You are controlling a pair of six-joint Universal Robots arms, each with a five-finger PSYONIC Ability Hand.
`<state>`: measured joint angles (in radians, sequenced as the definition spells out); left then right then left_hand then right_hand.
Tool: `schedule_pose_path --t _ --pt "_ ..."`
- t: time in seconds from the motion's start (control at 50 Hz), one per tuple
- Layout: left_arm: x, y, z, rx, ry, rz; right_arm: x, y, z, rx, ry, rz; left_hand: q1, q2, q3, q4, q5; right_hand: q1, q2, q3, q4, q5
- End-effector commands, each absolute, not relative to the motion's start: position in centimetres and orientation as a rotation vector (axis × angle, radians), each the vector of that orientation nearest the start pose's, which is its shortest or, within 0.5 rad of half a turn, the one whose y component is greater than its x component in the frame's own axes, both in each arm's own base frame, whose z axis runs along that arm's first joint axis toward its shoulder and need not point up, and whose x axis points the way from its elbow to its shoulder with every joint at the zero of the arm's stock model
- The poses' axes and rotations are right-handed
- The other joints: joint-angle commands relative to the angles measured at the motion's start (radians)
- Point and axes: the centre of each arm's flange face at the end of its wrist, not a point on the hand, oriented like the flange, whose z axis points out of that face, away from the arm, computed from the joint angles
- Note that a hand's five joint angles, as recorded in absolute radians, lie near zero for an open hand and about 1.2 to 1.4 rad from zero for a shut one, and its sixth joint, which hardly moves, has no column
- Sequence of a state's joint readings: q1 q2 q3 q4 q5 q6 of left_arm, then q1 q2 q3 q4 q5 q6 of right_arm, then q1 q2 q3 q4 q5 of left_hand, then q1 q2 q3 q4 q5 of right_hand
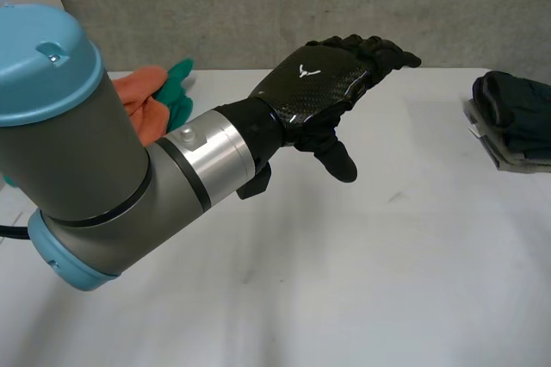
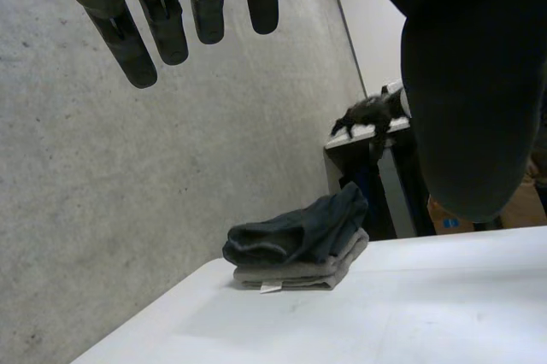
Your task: Fold the laundry.
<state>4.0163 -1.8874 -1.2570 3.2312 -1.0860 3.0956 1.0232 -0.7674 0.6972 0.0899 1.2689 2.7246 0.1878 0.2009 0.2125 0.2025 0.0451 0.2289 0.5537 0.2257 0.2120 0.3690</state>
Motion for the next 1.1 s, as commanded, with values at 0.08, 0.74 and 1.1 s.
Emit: schedule_pose_path --t 0.08,0.74,1.1 --pt "-36.3 -18.1 35.9 -0.854 -1.308 1.727 -9.7 -48.8 35.5 -0.207 2.460 -3.137 -0.007 -0.020 -0.031 -0.021 -0.038 -0.054 -0.379 -0.051 -0.038 -0.369" --pt "-16.9 -49.8 11.9 -0.864 -2.214 2.476 22.5 -31.2 16.1 -1.219 2.031 -1.985 0.268 0.255 0.243 0.253 0.236 -0.054 -0.379 -0.051 -0.038 -0.369" --pt "-27.6 -35.2 32.9 -0.632 -1.492 2.609 21.8 -30.8 17.1 -1.198 2.048 -2.018 1.209 1.195 1.184 1.194 1.177 -0.054 -0.379 -0.051 -0.038 -0.369"
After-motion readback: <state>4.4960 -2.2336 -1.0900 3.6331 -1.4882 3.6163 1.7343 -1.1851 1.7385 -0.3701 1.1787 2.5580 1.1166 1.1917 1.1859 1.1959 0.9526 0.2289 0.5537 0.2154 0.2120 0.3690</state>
